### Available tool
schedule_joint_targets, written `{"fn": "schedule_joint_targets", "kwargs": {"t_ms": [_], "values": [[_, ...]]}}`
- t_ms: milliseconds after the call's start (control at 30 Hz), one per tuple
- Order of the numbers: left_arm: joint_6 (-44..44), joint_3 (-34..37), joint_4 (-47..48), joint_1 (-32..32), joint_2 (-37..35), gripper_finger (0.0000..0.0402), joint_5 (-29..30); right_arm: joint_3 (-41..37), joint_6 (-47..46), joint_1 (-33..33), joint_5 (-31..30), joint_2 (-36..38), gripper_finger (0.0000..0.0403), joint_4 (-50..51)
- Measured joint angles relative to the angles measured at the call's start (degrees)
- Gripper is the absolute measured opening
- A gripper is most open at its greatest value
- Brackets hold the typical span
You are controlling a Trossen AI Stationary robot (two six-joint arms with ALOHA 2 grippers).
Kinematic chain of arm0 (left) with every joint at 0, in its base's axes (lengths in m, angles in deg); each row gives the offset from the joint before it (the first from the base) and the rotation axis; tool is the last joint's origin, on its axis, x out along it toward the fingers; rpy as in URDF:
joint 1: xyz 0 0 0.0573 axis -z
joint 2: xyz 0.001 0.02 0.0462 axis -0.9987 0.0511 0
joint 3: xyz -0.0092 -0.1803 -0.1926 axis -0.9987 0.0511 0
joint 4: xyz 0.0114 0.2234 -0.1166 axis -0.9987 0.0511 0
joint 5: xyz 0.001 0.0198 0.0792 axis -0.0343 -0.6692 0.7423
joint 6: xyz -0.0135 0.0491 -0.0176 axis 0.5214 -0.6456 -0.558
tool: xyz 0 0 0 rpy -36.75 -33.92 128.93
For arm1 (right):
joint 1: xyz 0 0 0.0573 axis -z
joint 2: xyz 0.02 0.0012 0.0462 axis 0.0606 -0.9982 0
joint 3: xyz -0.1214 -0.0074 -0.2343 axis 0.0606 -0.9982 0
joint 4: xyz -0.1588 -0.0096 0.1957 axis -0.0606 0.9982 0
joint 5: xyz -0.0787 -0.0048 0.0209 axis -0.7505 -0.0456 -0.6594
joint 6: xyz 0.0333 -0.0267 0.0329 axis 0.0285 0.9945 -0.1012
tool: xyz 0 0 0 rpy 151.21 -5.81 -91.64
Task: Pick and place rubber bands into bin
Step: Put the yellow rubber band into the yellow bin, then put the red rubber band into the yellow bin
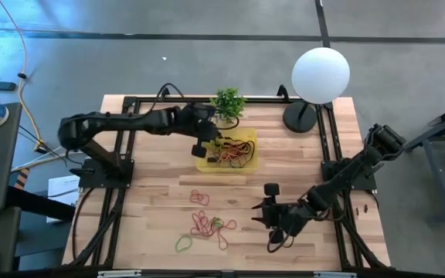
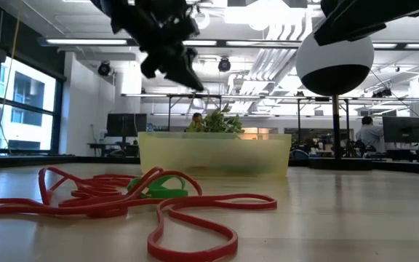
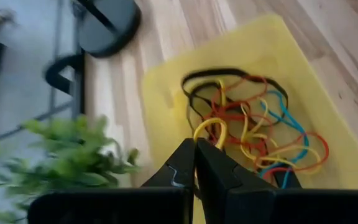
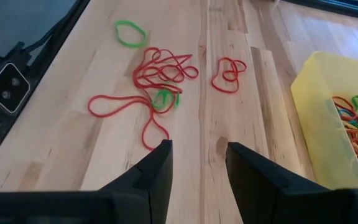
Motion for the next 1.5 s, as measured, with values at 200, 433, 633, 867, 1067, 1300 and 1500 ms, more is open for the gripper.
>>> {"fn": "schedule_joint_targets", "kwargs": {"t_ms": [200, 433, 633, 867, 1067, 1300, 1500], "values": [[-0.72, 0.01, -0.18, -0.26, 4.85, 0.0000, -0.87, -0.02, -0.79, -0.11, -0.20, 0.00, 0.0139, 0.86], [-0.65, 0.03, -0.51, -0.25, 6.56, 0.0018, -1.47, -0.02, -0.79, -0.10, -0.19, 0.00, 0.0139, 1.12], [-0.83, 0.03, -0.38, -0.25, 6.56, 0.0087, -2.83, -0.02, -0.79, -0.07, -0.20, 0.00, 0.0139, 1.12], [-0.98, 0.01, 6.20, 1.71, 3.39, 0.0164, -11.53, -0.98, -0.83, 0.16, -1.93, 0.00, 0.0139, 1.25], [2.37, 3.90, 16.43, 13.54, -0.96, 0.0171, -7.53, -6.21, -1.50, 1.78, -2.26, 0.00, 0.0139, -4.88], [12.95, 11.61, 12.15, 28.54, -4.02, 0.0144, 2.52, -12.96, 2.20, 5.06, 1.65, 0.00, 0.0139, -18.14], [18.42, 15.38, 6.63, 35.09, -3.06, 0.0115, 11.50, -13.18, 3.54, 6.97, 2.97, 0.00, 0.0139, -18.96]]}}
